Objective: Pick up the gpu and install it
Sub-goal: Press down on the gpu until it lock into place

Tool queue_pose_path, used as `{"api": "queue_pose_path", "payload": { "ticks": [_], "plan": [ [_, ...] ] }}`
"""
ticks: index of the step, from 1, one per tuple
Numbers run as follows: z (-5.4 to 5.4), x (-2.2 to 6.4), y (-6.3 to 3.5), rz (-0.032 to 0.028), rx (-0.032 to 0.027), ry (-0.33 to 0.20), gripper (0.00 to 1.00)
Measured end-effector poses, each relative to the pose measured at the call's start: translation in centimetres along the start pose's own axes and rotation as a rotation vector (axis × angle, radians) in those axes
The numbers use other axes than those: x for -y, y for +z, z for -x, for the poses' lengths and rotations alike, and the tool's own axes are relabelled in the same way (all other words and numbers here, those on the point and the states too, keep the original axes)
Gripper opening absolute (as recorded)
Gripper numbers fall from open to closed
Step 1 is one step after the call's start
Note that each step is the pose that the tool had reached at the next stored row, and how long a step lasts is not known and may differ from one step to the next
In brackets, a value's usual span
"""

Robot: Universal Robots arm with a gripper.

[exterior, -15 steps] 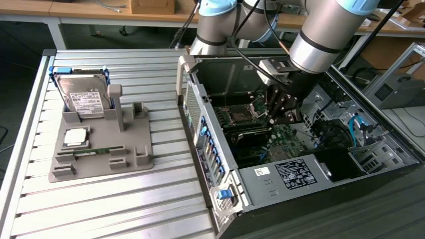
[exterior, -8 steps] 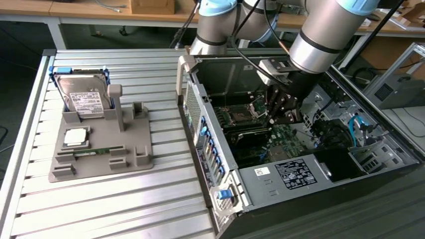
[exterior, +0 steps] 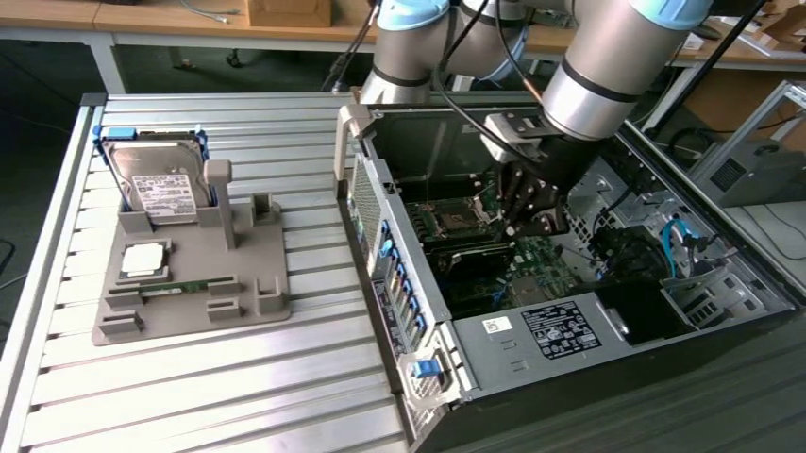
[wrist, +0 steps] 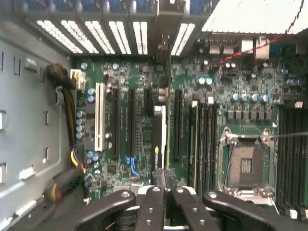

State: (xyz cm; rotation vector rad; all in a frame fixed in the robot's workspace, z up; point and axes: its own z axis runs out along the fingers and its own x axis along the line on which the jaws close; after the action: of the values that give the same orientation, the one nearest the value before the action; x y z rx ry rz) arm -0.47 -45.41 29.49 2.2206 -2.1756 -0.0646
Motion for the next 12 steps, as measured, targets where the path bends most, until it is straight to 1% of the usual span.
{"api": "queue_pose_path", "payload": {
  "ticks": [5, 8, 10, 12],
  "plan": [
    [0.3, -2.11, 0.41, -0.0001, -0.0003, 0.000, 0.11],
    [0.5, -2.97, 0.62, -0.0001, -0.0003, 0.000, 0.11],
    [0.6, -3.71, 0.82, -0.0002, -0.0001, 0.000, 0.11],
    [0.6, -4.09, 0.96, -0.0002, -0.0002, 0.000, 0.11]
  ]
}}
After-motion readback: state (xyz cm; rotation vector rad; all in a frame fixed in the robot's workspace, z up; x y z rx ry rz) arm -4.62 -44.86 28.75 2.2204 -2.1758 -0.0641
